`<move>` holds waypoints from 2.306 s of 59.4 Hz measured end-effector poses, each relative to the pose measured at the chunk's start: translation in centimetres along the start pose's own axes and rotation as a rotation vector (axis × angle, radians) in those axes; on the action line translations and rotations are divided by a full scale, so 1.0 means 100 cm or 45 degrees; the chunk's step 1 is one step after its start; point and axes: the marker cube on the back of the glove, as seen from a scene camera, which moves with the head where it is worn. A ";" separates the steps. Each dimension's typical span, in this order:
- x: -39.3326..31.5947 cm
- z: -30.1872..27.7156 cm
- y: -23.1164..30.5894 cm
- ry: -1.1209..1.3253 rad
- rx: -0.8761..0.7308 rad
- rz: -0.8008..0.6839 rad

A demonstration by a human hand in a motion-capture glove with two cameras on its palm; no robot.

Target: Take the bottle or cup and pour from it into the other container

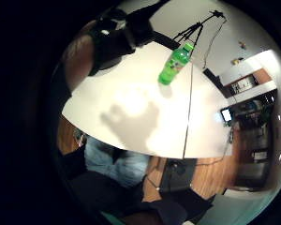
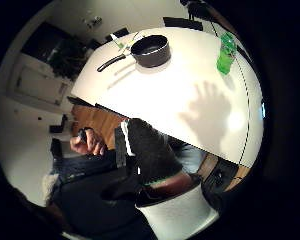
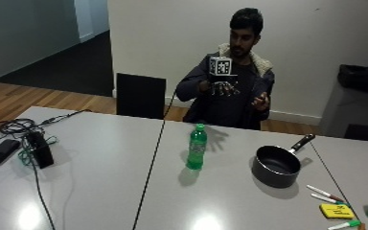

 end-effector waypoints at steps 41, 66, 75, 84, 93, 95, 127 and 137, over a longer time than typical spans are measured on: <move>0.139 0.039 -0.051 -0.256 0.062 0.143; 0.214 0.135 -0.149 -0.880 0.212 0.362; 0.209 0.164 -0.177 -1.108 0.115 0.352; 0.202 0.186 -0.217 -1.238 0.160 0.329; 0.198 0.211 -0.226 -1.336 0.338 0.203; 0.196 0.212 -0.229 -1.376 0.339 0.321; 0.192 0.219 -0.235 -1.408 0.419 0.338; 0.177 0.196 -0.236 -1.274 0.440 0.043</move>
